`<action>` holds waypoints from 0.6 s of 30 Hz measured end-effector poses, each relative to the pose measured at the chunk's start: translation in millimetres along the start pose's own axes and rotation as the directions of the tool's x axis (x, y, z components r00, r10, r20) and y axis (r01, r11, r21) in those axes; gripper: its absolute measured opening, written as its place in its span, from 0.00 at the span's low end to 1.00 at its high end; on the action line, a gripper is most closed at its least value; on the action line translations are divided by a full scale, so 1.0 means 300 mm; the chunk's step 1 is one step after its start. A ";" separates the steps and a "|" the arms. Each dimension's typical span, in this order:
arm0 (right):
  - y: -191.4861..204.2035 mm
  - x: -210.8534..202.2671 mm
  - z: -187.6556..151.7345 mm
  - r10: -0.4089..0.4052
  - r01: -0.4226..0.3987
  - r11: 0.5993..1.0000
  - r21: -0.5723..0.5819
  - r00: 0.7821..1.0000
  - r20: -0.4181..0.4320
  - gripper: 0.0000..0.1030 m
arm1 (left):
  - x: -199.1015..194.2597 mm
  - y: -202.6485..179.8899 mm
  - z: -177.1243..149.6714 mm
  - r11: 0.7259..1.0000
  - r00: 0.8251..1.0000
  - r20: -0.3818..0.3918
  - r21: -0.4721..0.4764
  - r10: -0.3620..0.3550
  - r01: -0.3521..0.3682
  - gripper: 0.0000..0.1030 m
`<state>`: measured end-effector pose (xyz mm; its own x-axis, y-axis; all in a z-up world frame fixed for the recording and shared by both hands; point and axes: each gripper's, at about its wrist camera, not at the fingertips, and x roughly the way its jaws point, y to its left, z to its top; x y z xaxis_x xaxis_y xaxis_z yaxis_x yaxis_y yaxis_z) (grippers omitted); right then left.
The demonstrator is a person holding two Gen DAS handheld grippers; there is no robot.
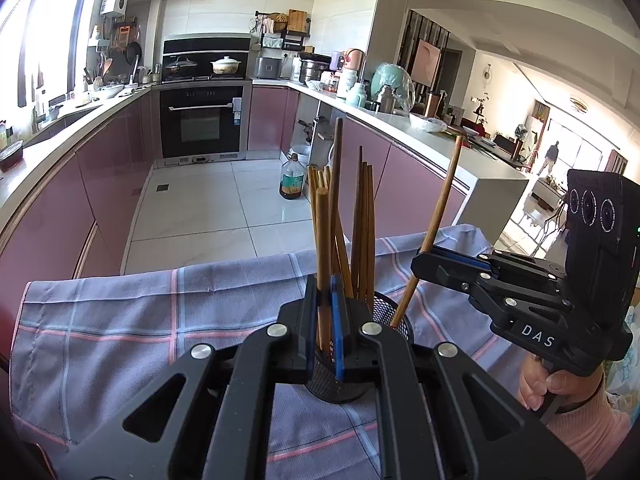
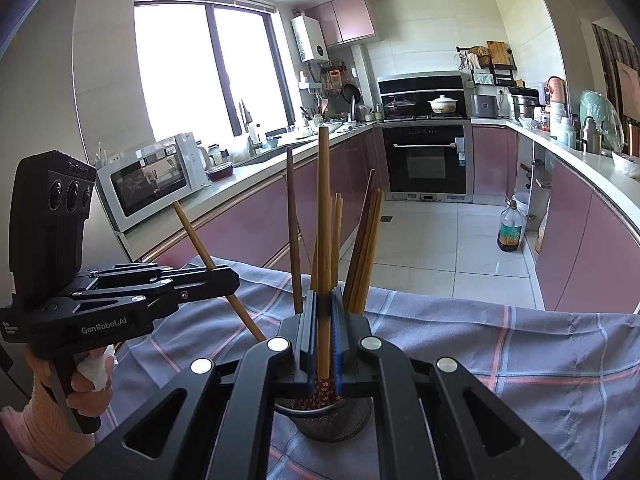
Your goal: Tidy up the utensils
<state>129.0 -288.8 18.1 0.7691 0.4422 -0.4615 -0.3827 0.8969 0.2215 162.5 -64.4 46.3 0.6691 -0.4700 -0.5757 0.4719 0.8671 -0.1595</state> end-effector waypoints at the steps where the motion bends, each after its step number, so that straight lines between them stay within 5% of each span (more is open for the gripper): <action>1: -0.001 0.003 -0.001 0.000 0.000 1.000 0.000 1.000 -0.002 0.05 | 0.000 0.000 0.000 1.000 1.000 0.000 0.000 0.000 0.000 0.07; 18: -0.007 0.030 -0.018 0.000 0.000 1.000 0.008 1.000 -0.025 0.05 | 0.005 0.002 -0.014 1.000 1.000 0.000 0.028 0.011 -0.011 0.07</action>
<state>134.0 -286.8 8.8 0.7560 0.4419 -0.4829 -0.3783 0.8970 0.2286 161.5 -63.8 42.0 0.6745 -0.4605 -0.5771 0.4801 0.8674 -0.1310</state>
